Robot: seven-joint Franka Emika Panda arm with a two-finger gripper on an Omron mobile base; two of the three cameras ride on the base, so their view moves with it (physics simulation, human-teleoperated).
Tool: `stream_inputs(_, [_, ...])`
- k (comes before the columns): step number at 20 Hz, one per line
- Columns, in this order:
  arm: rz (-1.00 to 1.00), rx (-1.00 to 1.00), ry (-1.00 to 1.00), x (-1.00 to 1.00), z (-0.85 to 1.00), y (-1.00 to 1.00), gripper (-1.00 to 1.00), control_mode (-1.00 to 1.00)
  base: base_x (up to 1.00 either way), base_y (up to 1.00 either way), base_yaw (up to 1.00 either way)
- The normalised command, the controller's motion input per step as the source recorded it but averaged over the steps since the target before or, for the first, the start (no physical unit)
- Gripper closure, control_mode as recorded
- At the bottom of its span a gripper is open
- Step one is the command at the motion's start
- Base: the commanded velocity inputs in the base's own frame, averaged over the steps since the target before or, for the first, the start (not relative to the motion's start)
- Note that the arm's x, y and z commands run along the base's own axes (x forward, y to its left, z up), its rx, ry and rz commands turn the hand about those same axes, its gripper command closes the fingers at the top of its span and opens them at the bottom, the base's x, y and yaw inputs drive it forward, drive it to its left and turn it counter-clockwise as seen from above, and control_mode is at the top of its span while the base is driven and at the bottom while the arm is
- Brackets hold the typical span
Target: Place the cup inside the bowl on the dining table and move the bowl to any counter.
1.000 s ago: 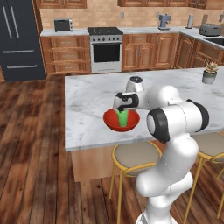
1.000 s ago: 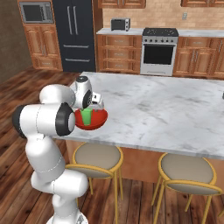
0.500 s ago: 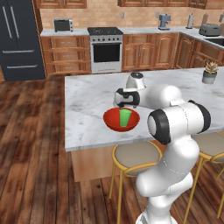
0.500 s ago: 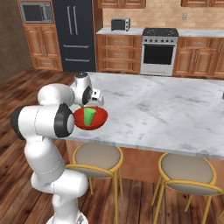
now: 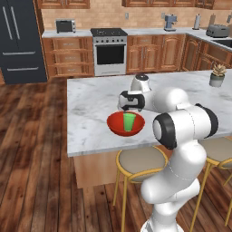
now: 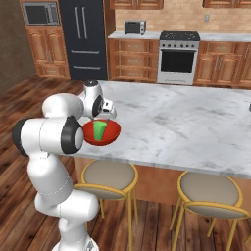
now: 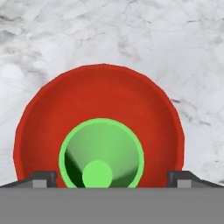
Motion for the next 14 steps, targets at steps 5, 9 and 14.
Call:
stream_inputs(5, [0.0, 0.0, 0.0, 0.0, 0.0, -0.26, -1.0, -1.0, 0.0, 0.0, 0.0])
stream_inputs(9, [-0.05, 0.0, 0.0, -0.09, 0.0, -0.51, -1.0, -1.0, 0.0, 0.0, 0.0])
stream_inputs(14, [-0.05, 0.0, 0.0, -0.05, 0.0, -0.54, -1.0, -1.0, 0.0, 0.0, 0.0])
